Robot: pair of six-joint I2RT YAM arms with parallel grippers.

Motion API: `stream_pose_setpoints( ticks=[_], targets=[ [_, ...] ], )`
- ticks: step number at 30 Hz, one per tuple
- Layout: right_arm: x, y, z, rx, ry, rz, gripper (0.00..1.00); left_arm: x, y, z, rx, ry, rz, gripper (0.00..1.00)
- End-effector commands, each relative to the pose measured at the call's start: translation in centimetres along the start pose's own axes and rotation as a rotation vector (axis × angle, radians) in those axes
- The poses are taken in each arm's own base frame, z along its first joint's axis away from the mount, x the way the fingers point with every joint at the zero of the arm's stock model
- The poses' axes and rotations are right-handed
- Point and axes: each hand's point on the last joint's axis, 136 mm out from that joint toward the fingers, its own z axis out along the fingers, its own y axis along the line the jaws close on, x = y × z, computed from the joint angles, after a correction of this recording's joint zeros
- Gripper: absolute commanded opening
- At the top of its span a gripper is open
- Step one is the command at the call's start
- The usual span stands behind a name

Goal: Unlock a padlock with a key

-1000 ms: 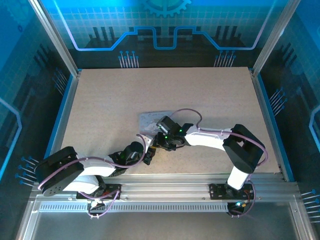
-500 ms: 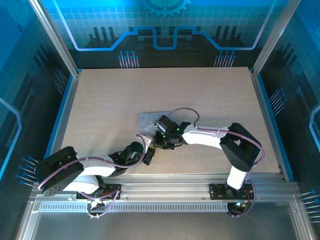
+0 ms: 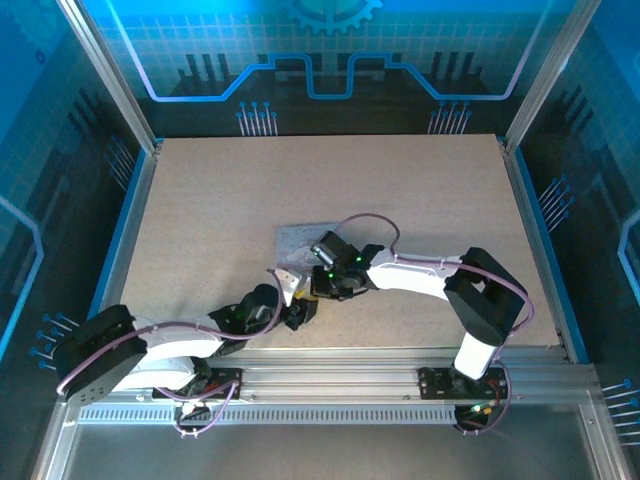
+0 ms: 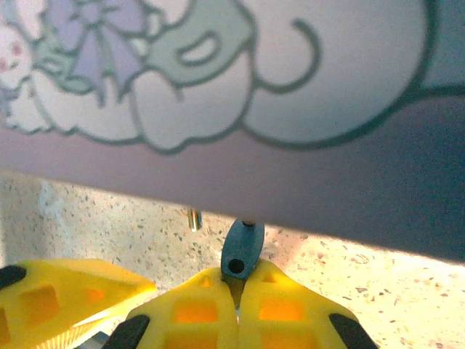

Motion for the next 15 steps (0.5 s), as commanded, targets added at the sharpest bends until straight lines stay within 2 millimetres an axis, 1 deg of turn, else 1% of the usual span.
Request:
stream_pose_setpoints(
  ticks=[1, 8, 15],
  targets=[
    [0.1, -0.9, -1.0, 0.021, -0.006, -0.082, 0.00, 0.8, -0.1, -0.7, 0.020, 0.027, -0.032, 0.50],
    [0.2, -1.1, -1.9, 0.001, -0.017, -0.164, 0.00, 0.8, 1.4, -2.4, -0.014, 0.015, -0.118, 0.50],
    [0.1, -2.1, -2.3, -0.002, -0.017, -0.222, 0.00, 0.5, 3.0, -3.7, -0.061, 0.026, -0.195, 0.51]
  ],
)
